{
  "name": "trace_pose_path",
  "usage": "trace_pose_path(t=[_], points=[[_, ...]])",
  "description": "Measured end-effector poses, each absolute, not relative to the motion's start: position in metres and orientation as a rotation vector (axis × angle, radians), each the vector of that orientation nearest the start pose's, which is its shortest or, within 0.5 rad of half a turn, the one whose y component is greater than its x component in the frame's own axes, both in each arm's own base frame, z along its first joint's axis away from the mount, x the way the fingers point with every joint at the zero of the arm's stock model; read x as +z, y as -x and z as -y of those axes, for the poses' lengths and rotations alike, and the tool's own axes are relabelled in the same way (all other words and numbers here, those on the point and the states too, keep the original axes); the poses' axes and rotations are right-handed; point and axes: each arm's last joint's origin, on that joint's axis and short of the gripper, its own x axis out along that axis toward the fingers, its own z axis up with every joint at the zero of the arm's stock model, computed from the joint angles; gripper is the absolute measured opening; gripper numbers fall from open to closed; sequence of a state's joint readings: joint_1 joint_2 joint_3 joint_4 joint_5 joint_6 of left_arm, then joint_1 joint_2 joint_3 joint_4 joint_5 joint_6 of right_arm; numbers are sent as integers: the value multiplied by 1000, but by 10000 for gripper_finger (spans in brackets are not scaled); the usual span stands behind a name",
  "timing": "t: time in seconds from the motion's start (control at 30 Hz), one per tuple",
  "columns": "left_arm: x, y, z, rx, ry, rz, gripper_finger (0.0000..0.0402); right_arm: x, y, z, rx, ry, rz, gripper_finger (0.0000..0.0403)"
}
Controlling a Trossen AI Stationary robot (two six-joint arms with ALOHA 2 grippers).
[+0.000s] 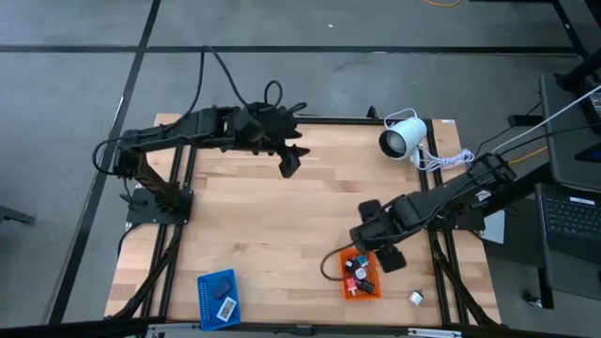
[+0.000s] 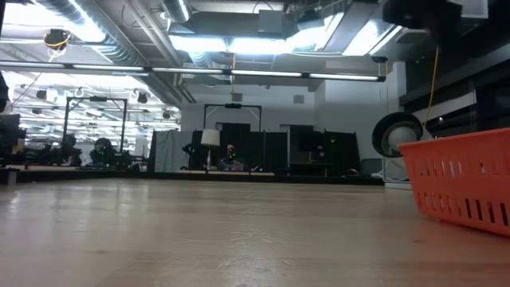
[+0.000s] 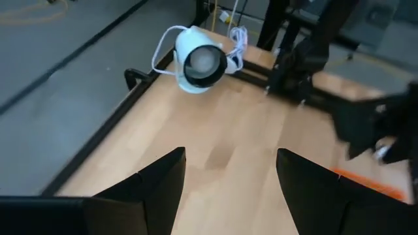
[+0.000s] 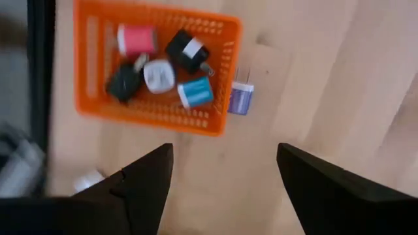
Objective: Pick & Place Office items
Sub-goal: Put the white charger adapter into the orange bin
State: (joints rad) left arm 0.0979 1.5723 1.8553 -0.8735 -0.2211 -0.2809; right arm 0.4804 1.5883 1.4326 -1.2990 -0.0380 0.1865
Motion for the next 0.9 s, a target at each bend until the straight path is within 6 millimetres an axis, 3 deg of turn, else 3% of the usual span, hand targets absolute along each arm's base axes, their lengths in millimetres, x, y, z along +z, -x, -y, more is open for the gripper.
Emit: trace_pose_path(t=[0.13,0.3,0.57,0.7,0.9], points=[[439,-322,-21,482,347,-485,235,298,-251,-132,491,409,-1386,279],[438,-330,17,540,432,-388,235,306,-239,-135,614,485,-1231,279],[435,-337,97,578,469,-184,235,285,-169,-134,632,550,-1238,279],[424,-343,123,608,507,-139,235,276,-143,-155,696,559,-1219,279],[402,-362,152,589,545,-117,235,264,-122,-198,754,620,-1140,279]])
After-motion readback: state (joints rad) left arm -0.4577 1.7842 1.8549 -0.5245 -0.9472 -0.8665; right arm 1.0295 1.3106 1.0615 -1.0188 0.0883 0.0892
